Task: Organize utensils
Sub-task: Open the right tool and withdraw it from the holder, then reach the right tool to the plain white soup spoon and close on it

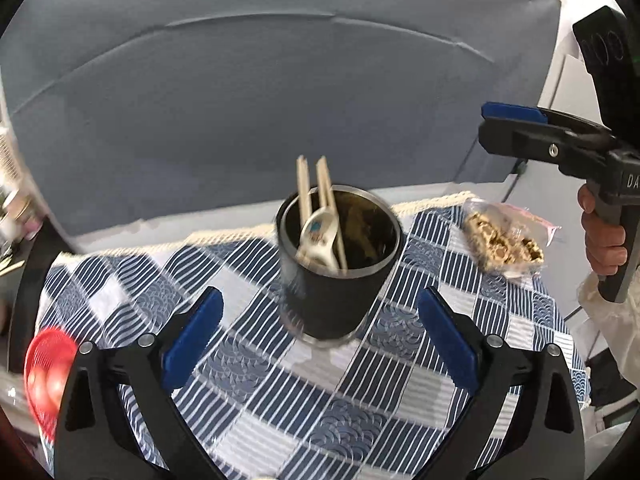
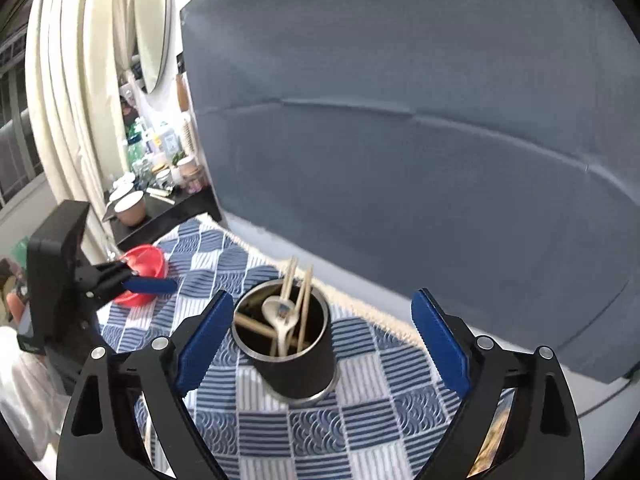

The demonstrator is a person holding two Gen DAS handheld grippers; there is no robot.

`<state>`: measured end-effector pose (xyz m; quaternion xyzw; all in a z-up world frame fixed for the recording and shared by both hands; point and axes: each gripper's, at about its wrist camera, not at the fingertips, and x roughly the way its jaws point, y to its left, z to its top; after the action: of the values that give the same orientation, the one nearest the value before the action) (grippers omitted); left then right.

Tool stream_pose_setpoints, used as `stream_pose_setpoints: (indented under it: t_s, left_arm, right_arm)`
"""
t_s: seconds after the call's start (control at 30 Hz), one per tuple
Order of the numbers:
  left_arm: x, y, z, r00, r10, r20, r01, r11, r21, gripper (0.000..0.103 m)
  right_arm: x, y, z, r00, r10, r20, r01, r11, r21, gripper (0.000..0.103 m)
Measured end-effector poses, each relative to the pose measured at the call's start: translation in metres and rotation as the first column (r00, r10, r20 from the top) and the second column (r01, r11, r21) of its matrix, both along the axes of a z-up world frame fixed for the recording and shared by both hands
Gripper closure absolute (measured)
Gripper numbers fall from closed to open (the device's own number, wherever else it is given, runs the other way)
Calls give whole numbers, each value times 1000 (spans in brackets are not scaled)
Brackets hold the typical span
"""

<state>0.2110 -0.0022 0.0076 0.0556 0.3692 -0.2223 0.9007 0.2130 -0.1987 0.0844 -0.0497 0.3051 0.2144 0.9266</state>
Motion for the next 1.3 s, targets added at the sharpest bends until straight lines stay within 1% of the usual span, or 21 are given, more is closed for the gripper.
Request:
stream_pose_setpoints:
  t_s: [0.2, 0.3, 0.53, 0.7, 0.8, 0.97, 1.07, 1.1, 1.13, 1.2, 1.3]
  left_arm:
    - [-44, 20, -10, 997, 74, -20, -73, 997, 22, 6]
    - [-68, 30, -18, 994, 105, -36, -104, 994, 28, 6]
    - [-111, 50, -39, 984, 164, -74, -161, 986, 45, 6]
    - [-135, 57, -57, 977, 187, -105, -182, 982, 56, 6]
    - [-147, 59, -69, 972, 204, -117, -197, 978, 71, 6]
    - [-160, 59, -87, 967, 205, -149, -198, 978, 60, 6]
    - [-165, 56, -97, 966, 196, -168, -187, 980, 63, 6]
    - [-166, 55, -100, 966, 191, -174, -182, 981, 68, 6]
    - [-169, 54, -104, 966, 184, -181, -173, 982, 73, 6]
    - [-172, 52, -111, 965, 174, -198, -162, 984, 75, 6]
    - [-177, 51, -121, 960, 166, -227, -154, 986, 67, 6]
  right_arm:
    - [-22, 21, -19, 996, 73, -42, -72, 997, 9, 15]
    - [-34, 36, -34, 992, 107, -71, -107, 994, 4, 15]
    - [-57, 55, -67, 976, 160, -147, -162, 987, -1, 15]
    - [-70, 63, -92, 961, 189, -200, -198, 980, -29, 15]
    - [-80, 65, -107, 948, 217, -233, -227, 974, -19, 15]
    - [-91, 66, -128, 934, 232, -271, -248, 968, -24, 15]
    - [-94, 66, -143, 922, 238, -306, -256, 966, -20, 15]
    - [-94, 67, -148, 912, 248, -328, -265, 964, -8, 15]
    - [-94, 66, -156, 895, 266, -357, -278, 961, 19, 15]
    - [-94, 66, -164, 884, 269, -382, -278, 960, 32, 15]
    - [-94, 67, -179, 859, 281, -427, -279, 958, 70, 15]
